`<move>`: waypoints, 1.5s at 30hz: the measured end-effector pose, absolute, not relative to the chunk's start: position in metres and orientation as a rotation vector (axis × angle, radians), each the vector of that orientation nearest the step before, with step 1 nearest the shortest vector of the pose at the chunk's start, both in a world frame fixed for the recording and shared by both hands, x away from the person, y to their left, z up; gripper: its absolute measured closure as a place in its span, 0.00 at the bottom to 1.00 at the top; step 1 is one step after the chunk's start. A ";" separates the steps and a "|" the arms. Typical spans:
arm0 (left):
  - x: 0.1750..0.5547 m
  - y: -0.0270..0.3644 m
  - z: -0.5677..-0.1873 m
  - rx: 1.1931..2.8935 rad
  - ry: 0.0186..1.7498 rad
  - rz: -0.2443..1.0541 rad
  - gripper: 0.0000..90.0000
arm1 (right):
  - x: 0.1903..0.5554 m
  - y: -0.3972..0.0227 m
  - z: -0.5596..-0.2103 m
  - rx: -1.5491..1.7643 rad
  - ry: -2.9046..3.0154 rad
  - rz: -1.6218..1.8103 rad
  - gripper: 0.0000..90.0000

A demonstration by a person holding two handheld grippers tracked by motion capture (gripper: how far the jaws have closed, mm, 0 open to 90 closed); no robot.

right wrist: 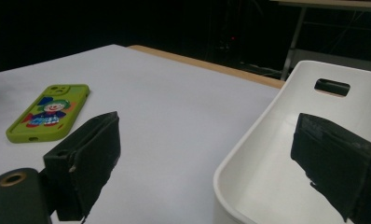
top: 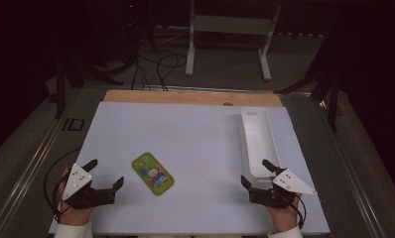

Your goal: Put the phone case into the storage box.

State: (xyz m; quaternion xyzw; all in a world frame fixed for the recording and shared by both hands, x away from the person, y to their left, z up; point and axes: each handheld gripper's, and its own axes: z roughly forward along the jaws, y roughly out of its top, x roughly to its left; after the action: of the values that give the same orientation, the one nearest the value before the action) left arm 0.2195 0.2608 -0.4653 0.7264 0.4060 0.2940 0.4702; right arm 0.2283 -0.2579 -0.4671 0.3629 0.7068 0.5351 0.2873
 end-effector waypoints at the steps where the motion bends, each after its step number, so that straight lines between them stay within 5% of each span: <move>1: 0.219 0.260 -0.466 1.787 0.992 0.721 0.00 | 0.228 -0.257 -0.468 0.968 1.891 1.433 0.09; 45: 0.228 0.242 -0.459 1.818 0.967 0.698 0.00 | 0.229 -0.251 -0.472 0.962 1.905 1.421 0.09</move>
State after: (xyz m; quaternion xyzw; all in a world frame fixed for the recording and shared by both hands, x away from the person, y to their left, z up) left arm 0.2280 0.2425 -0.4585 0.7403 0.3937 0.2843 0.4649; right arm 0.2285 -0.2511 -0.4717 0.3597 0.7123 0.5312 0.2847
